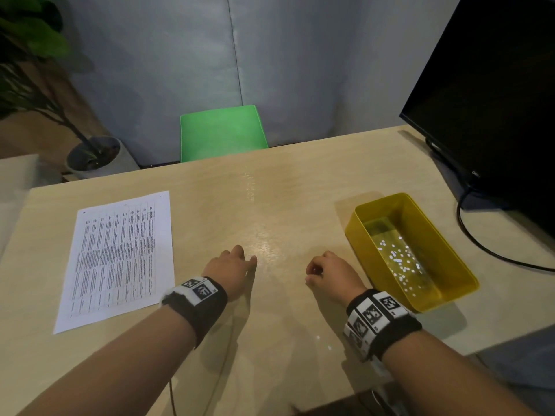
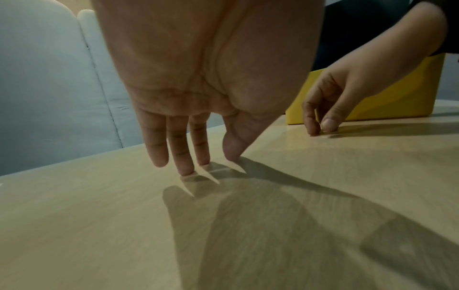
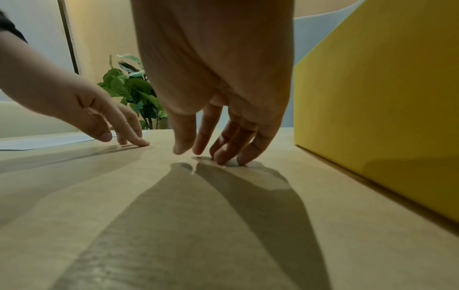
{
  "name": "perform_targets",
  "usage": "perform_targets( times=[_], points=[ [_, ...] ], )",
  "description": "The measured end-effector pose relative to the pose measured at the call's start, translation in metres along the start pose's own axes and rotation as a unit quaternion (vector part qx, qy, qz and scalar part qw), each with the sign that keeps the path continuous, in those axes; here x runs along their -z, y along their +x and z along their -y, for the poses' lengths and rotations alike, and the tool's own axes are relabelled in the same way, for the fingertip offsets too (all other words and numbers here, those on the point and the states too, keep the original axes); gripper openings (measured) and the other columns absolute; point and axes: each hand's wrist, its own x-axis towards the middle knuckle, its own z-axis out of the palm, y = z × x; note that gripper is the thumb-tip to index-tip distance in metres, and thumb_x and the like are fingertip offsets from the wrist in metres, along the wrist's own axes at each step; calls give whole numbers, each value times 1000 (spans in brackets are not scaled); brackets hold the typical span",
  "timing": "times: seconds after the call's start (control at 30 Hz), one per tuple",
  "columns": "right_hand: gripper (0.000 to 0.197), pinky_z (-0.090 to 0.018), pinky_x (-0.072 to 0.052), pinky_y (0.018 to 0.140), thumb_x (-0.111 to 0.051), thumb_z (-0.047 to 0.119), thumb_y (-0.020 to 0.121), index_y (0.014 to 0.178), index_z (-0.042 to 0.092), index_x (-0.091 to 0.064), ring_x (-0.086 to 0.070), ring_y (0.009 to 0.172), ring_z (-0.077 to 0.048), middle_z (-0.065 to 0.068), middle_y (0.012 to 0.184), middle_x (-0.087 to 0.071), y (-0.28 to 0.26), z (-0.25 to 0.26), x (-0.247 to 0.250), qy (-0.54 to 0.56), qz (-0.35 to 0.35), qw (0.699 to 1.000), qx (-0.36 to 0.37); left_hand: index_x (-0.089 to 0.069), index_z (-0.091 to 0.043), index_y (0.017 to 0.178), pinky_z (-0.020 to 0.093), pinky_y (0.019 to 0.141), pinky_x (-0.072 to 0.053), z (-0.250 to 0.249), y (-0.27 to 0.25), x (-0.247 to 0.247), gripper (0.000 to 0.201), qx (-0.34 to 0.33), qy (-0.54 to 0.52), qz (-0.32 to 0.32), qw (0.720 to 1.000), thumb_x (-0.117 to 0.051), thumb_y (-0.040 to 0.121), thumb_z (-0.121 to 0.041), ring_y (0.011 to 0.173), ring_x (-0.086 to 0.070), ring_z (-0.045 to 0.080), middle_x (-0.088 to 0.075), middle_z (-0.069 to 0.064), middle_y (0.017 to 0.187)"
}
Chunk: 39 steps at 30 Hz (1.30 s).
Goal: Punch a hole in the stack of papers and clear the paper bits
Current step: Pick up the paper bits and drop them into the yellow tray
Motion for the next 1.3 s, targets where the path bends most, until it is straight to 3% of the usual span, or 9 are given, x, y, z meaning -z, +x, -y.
perform_targets(
  times=[0.13,0.27,0.4,0.5,0.57,0.73,0.93,1.17,1.3],
  points=[
    [19,-32,-52,87,-69,28,84,102,19,-66,-59,94,-16,1,106,-55,1,-1,-1,0,-7,1000,-6,-45,-29,137,35,85,-49,-2,-3,0,42,1,-40,-11,999,-27,99,-27,108,-53,27,-45,7,132],
    [19,-32,-52,84,-76,24,79,92,19,-63,-59,95,-16,-1,106,-54,7,0,-2,22,-13,999,-43,-39,-31,140,37,87,-50,0,-6,-4,45,-5,-36,-1,999,-31,97,-23,112,-52,28,-41,8,137],
    [21,-29,-48,75,-80,16,74,85,17,-63,-59,90,-19,-4,104,-57,16,2,1,42,1,997,-72,-43,-31,139,36,91,-48,0,-11,-5,43,-6,-57,-3,998,-28,99,-26,116,-51,27,-40,6,140],
    [17,-29,-52,82,-77,11,77,90,15,-67,-61,99,-17,-4,107,-56,17,5,0,61,5,997,-45,-49,-31,134,35,90,-48,2,-11,-6,41,-2,-86,-16,996,-31,98,-25,115,-54,26,-41,4,142],
    [14,-32,-53,87,-74,17,81,94,17,-70,-61,99,-18,-2,106,-55,17,6,-1,47,-8,999,-20,-49,-28,134,34,90,-47,4,-10,-5,41,6,-118,-27,993,-34,96,-22,116,-55,24,-41,1,145],
    [11,-30,-49,85,-67,24,86,92,19,-74,-59,95,-18,0,103,-56,15,8,-2,29,-35,999,-16,-48,-21,136,33,90,-47,6,-8,-2,41,21,-158,-56,986,-32,98,-22,114,-58,23,-49,1,139],
    [13,-34,-49,88,-59,23,91,93,15,-69,-58,94,-21,-3,106,-56,17,4,7,31,-14,999,-22,-54,-22,130,32,86,-47,7,-3,-3,37,28,-169,-66,983,-36,97,-26,109,-59,23,-55,1,130],
    [13,-27,-44,82,-53,20,94,96,14,-64,-54,90,-18,-2,102,-53,16,-2,15,27,1,999,-20,-56,-24,127,31,81,-48,5,4,-4,36,36,-177,-83,980,-38,97,-30,104,-61,22,-57,0,124],
    [15,-33,-50,88,-54,21,94,99,15,-67,-59,97,-21,-3,107,-59,12,1,13,2,7,1000,-1,-53,-26,132,33,84,-48,5,6,-4,40,31,-162,-77,983,-36,97,-26,107,-59,23,-55,1,127]
  ],
)
